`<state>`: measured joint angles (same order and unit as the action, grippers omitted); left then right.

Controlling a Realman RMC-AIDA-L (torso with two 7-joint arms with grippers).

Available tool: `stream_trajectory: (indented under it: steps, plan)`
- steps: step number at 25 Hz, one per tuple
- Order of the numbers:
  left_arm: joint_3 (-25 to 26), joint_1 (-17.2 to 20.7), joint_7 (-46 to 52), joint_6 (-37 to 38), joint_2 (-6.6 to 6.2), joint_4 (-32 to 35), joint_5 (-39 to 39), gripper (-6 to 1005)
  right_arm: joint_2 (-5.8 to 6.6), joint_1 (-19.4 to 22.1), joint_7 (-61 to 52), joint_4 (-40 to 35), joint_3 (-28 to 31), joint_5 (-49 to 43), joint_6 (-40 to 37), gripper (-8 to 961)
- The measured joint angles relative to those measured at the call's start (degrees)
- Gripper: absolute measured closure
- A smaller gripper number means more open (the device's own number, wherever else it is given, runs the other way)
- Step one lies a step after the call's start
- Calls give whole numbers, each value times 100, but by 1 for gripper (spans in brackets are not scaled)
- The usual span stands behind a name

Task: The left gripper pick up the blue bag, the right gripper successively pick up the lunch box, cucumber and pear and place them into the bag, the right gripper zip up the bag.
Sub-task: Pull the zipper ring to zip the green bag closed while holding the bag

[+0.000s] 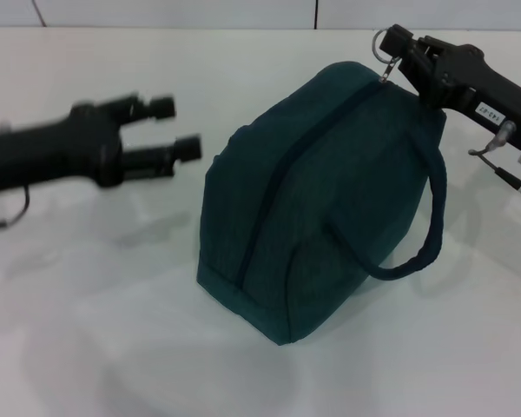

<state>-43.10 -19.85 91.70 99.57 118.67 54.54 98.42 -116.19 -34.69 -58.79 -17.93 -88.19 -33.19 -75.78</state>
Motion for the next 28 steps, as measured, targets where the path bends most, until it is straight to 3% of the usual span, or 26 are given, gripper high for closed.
stream_trajectory:
  steps: [1, 4, 8, 13, 17, 28]
  plan:
    - [-170, -85, 560, -7, 46, 596, 63, 307, 0, -5, 0, 0, 1, 0, 22, 831]
    - [-565, -236, 1438, -59, 69, 1504, 234, 227, 0, -13, -1, 1, 8, 21, 83, 830]
    - [-1561, -466, 2964, -386, 79, 2984, 867, 126, 1, -18, -1, 1, -13, 113, 153, 828]
    - [-2890, -667, 4581, -885, 86, 4323, 1933, 127, 0, -37, 1, 1, 1, 117, 224, 826]
    - [-3453, -871, 5308, -1065, 90, 4591, 2204, 127, 0, -61, 0, 1, -13, 120, 241, 824]
    - [-3747, -930, 5714, -1325, 103, 4448, 2936, 126, 0, -90, -10, 0, -27, 120, 241, 819]
